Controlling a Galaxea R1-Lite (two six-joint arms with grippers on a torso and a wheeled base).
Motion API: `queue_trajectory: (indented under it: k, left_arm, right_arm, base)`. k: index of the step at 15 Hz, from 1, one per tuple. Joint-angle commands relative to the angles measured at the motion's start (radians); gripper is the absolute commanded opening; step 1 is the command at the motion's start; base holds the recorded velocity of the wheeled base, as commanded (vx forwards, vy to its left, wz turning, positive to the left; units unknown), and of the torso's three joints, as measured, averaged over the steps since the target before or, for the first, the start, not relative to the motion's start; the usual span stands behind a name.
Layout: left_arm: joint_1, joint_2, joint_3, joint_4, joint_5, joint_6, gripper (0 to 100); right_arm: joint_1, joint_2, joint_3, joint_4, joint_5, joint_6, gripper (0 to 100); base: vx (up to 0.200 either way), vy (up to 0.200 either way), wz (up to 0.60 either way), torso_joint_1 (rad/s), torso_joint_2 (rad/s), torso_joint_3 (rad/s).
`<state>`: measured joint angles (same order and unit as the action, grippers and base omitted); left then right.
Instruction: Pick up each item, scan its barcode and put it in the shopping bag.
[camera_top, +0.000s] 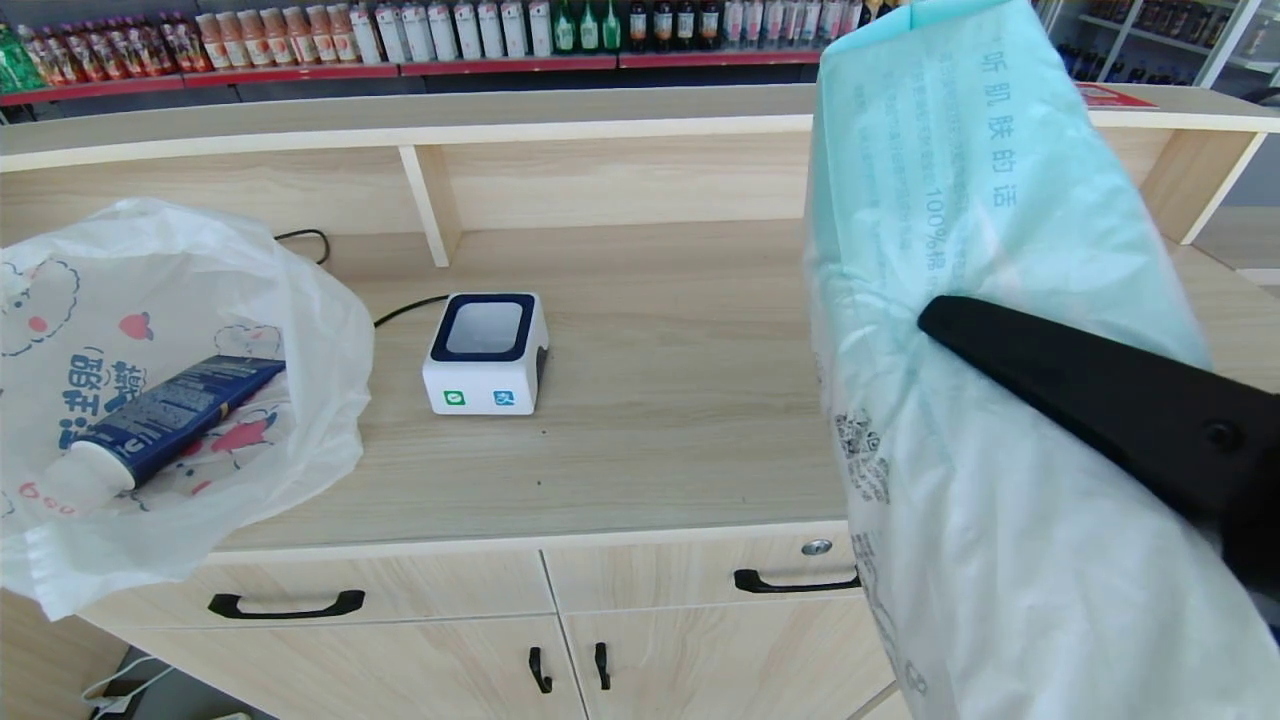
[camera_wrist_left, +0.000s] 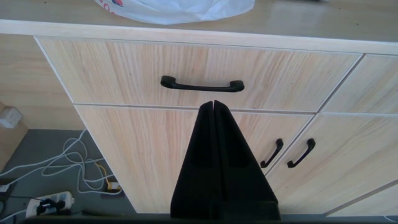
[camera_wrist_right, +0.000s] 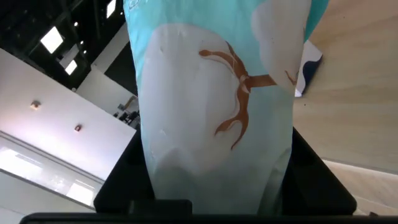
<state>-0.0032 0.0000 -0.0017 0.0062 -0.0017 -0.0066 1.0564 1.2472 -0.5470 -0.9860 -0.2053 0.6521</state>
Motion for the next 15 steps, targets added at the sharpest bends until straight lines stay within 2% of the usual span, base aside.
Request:
queue_trajectory:
  k: [1,2,7,11,14,15]
  left_arm:
    - [0.0,0.0,0.0,0.0,0.0,-0.001,0]
    - [0.0,0.0,0.0,0.0,0.0,-0.001,0]
    - [0.0,0.0,0.0,0.0,0.0,-0.001,0]
    - [0.0,0.0,0.0,0.0,0.0,-0.001,0]
    - [0.0,0.0,0.0,0.0,0.0,-0.001,0]
    - [0.0,0.0,0.0,0.0,0.0,-0.001,0]
  right_arm:
    - [-0.004,0.008,0.01,-0.002,0.024,0.009,0]
    - [-0.004,0.008,0.012,-0.003,0.061,0.06,0]
    - [-0.035,0.031,0.016,0.018,0.106,0.304,0]
    - [-0.167,0.023,-0.03,0.027,0.291,0.603,0]
    - [-0.216,0.038,-0.028,0.024,0.377,0.659,0]
    - [-0.225,0.044,-0.027,0.027,0.403,0.742,0]
  base:
    - [0.0,0.0,0.0,0.0,0.0,0.0]
    - [0.0,0.0,0.0,0.0,0.0,0.0]
    - [0.0,0.0,0.0,0.0,0.0,0.0]
    - [0.0,0.0,0.0,0.0,0.0,0.0]
    - [0.0,0.0,0.0,0.0,0.0,0.0]
    - [0.0,0.0,0.0,0.0,0.0,0.0]
